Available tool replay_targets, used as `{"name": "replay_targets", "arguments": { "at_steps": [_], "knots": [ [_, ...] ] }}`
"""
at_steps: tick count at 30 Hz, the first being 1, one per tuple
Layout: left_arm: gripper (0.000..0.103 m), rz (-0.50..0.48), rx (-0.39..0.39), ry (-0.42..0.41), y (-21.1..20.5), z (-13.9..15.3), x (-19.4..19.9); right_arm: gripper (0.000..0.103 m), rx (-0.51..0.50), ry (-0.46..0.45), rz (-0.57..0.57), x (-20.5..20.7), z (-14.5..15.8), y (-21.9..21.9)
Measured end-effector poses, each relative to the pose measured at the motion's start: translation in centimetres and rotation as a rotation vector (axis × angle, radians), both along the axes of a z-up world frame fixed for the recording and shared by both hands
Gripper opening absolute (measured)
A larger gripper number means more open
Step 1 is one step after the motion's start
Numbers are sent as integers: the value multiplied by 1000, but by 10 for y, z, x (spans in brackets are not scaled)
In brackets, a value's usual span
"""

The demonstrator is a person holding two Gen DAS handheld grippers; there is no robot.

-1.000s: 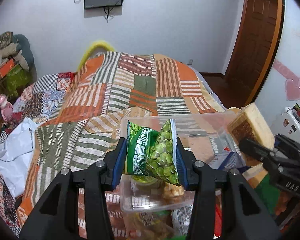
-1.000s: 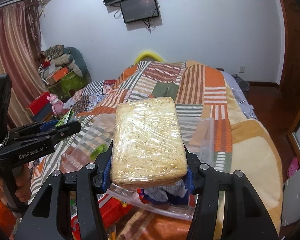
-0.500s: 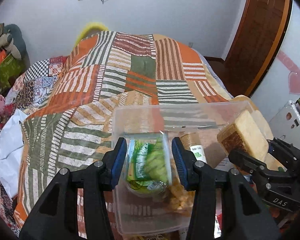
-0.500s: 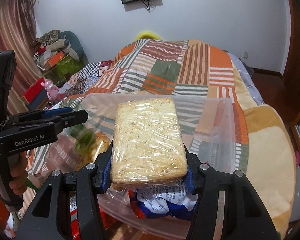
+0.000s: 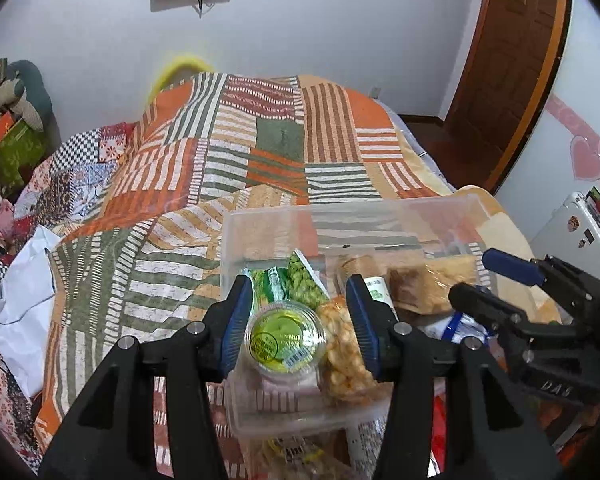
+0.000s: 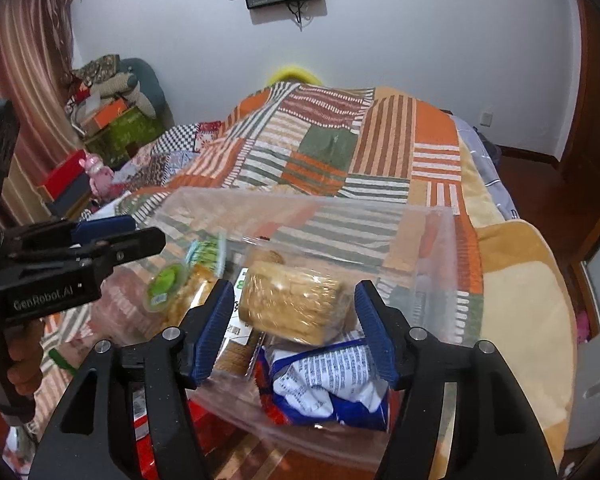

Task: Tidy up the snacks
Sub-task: 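Lower the pea bag into the box with the left gripper while the right carries the bread over, then move both grippers back to the snack pile beside the box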

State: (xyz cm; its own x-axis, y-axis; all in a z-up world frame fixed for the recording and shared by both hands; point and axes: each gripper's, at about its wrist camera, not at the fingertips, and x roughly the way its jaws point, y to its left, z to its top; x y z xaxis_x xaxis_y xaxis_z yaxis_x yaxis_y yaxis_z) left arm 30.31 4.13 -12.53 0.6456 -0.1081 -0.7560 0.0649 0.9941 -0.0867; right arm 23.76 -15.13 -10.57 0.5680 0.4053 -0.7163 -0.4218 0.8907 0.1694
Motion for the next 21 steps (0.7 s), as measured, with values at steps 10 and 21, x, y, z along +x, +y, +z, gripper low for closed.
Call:
{"name": "replay_targets", "arguments": {
  "at_steps": [10,21],
  "knots": [
    [68,-9,23,-90,-2,37,-58,60,-2,-70,14,-33,29,-8],
    [78,-16,54,-125,5,44,-129,77,-40,-101,43,-88,28,-13]
  ]
}}
